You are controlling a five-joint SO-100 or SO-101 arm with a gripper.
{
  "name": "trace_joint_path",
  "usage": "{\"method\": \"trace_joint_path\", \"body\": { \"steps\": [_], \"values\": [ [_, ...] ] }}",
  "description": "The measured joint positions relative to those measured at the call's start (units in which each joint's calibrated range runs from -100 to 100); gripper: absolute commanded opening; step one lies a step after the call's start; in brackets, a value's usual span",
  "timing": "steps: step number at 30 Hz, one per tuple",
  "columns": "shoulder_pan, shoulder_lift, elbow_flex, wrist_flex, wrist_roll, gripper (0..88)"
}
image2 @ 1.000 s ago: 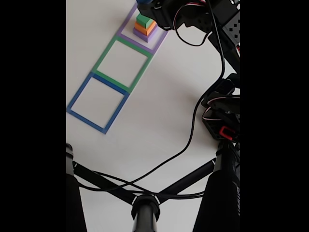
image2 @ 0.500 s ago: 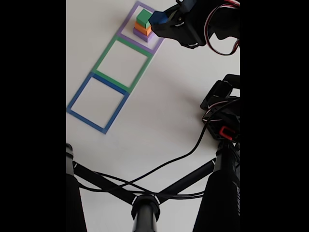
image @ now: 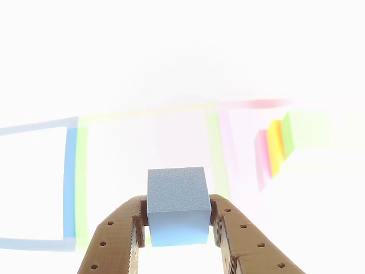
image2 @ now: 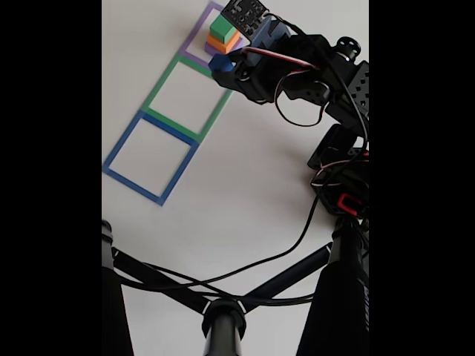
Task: Tower of hanoi
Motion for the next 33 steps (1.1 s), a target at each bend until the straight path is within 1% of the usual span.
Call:
{"method": "trace_joint_path", "body": {
  "steps": [3,8,13,18,26,33],
  "values": [
    [0.7,0.1,11.7,-13.1,0.0,2.1],
    [0.4,5.1,22.5,-31.5,0.0,2.1],
    [-0.7,14.8,28.6,-49.0,-0.2,2.1],
    [-2.5,28.1,29.5,-65.9,-0.2,2.1],
    [-3.8,45.2,29.2,-82.9,0.4,2.3],
    [-3.8,58.8,24.0,-93.8,0.4,2.3]
  ]
}}
